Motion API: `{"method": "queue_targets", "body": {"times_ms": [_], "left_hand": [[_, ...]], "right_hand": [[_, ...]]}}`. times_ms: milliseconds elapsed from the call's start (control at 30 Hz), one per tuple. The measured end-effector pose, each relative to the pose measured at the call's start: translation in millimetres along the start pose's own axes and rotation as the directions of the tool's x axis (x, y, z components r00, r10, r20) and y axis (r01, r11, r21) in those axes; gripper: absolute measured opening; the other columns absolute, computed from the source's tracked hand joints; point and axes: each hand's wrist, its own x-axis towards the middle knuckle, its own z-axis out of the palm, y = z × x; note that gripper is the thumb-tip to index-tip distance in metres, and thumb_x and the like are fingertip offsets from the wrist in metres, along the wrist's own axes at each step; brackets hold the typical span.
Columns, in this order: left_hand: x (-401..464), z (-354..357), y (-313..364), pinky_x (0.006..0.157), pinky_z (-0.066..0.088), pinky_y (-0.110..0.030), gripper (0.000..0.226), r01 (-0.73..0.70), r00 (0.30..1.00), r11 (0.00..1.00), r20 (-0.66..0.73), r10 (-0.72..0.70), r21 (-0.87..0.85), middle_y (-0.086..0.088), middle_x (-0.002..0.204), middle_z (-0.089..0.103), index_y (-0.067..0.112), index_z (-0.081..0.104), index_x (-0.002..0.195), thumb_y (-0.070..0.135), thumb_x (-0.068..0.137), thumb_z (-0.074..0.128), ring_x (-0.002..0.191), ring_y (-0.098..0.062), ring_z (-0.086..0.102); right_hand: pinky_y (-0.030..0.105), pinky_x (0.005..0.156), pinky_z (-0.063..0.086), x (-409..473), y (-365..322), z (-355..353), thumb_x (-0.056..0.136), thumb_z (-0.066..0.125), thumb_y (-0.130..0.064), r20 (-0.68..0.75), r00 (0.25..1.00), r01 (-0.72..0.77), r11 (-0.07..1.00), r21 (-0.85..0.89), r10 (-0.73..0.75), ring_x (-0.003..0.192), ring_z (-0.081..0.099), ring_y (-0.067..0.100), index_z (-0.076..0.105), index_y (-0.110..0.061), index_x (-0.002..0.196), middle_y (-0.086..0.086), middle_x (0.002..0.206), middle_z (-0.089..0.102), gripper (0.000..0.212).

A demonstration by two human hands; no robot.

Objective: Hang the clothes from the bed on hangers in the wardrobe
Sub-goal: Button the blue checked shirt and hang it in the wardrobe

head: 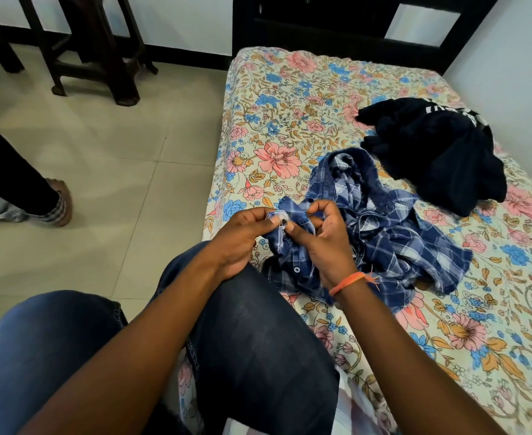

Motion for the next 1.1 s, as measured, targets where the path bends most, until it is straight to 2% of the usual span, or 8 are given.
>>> {"method": "queue_targets", "body": {"times_ms": [100, 267, 367, 433, 600, 700, 967, 1100], "left_hand": [[0, 7, -3, 0.073, 0.048, -0.017, 0.016, -0.018, 0.999, 0.983, -0.041, 0.026, 0.184, -0.011, 0.079, 0.068, 0.002, 0.066, 0.095, 0.011, 0.099, 0.053, 0.071, -0.009, 0.061], [5, 10, -13, 0.077, 0.044, -0.041, 0.053, -0.059, 0.980, 0.928, -0.154, 0.123, 0.367, -0.027, 0.087, 0.062, 0.002, 0.062, 0.089, 0.054, 0.082, 0.055, 0.073, -0.022, 0.053], [7, 10, -17, 0.090, 0.048, -0.053, 0.050, -0.055, 0.972, 0.912, -0.189, 0.143, 0.407, -0.018, 0.086, 0.066, 0.012, 0.065, 0.088, 0.060, 0.079, 0.052, 0.079, -0.034, 0.061], [6, 12, -18, 0.093, 0.046, -0.058, 0.048, -0.054, 0.969, 0.887, -0.190, 0.157, 0.458, -0.012, 0.080, 0.065, 0.015, 0.063, 0.084, 0.061, 0.079, 0.050, 0.079, -0.033, 0.061], [2, 15, -14, 0.079, 0.047, -0.052, 0.025, -0.098, 0.953, 0.857, -0.200, 0.227, 0.506, 0.000, 0.071, 0.059, 0.024, 0.059, 0.072, 0.038, 0.092, 0.055, 0.073, -0.017, 0.052], [1, 15, -15, 0.081, 0.046, -0.054, 0.025, -0.093, 0.945, 0.840, -0.218, 0.243, 0.534, 0.010, 0.070, 0.058, 0.031, 0.058, 0.070, 0.049, 0.086, 0.051, 0.082, -0.023, 0.055], [-3, 29, -13, 0.079, 0.030, -0.040, 0.025, -0.020, 0.848, 0.755, -0.389, 0.360, 0.656, 0.012, 0.066, 0.061, 0.024, 0.059, 0.067, 0.040, 0.086, 0.057, 0.087, -0.019, 0.058], [0, 32, -17, 0.077, 0.034, -0.042, 0.029, 0.073, 0.874, 0.774, -0.414, 0.254, 0.629, 0.008, 0.062, 0.056, 0.020, 0.054, 0.061, 0.041, 0.080, 0.052, 0.082, -0.021, 0.056]], "right_hand": [[0.036, 0.082, 0.054, -5, -5, 3, 0.074, 0.074, 0.006, -0.147, 0.937, 0.226, 0.870, -0.438, -0.317, 0.091, 0.055, 0.012, 0.057, -0.016, 0.095, 0.004, 0.104, 0.049, 0.035], [0.021, 0.084, 0.046, -22, -21, 7, 0.073, 0.061, 0.001, -0.190, 0.710, 0.420, 0.625, -0.658, -0.678, 0.092, 0.052, 0.017, 0.067, -0.006, 0.085, 0.011, 0.105, 0.047, 0.015], [0.027, 0.067, 0.054, -19, -24, 6, 0.082, 0.071, -0.008, -0.123, 0.828, 0.394, 0.724, -0.566, -0.547, 0.072, 0.060, 0.006, 0.073, -0.009, 0.082, 0.000, 0.087, 0.064, 0.002], [0.027, 0.067, 0.054, -17, -21, 5, 0.081, 0.076, -0.010, -0.111, 0.876, 0.350, 0.777, -0.523, -0.470, 0.071, 0.063, 0.006, 0.076, -0.012, 0.079, -0.002, 0.078, 0.068, 0.003], [0.029, 0.065, 0.053, -17, -18, 10, 0.080, 0.077, -0.013, -0.118, 0.927, 0.261, 0.840, -0.476, -0.356, 0.069, 0.063, 0.008, 0.074, -0.017, 0.073, -0.006, 0.073, 0.066, 0.009], [0.040, 0.064, 0.056, -13, -19, 11, 0.084, 0.072, -0.016, -0.092, 0.967, 0.171, 0.868, -0.466, -0.239, 0.068, 0.063, 0.015, 0.069, -0.015, 0.071, -0.004, 0.073, 0.065, 0.013], [0.027, 0.063, 0.035, -20, 2, 22, 0.096, 0.057, -0.010, -0.055, 0.891, 0.310, 0.693, -0.651, -0.451, 0.073, 0.047, 0.016, 0.056, -0.007, 0.084, 0.003, 0.082, 0.055, 0.013], [0.022, 0.060, 0.029, -22, 16, 25, 0.097, 0.049, -0.019, -0.071, 0.863, 0.335, 0.672, -0.661, -0.500, 0.070, 0.042, 0.014, 0.055, -0.005, 0.085, 0.004, 0.082, 0.052, 0.020]]}}
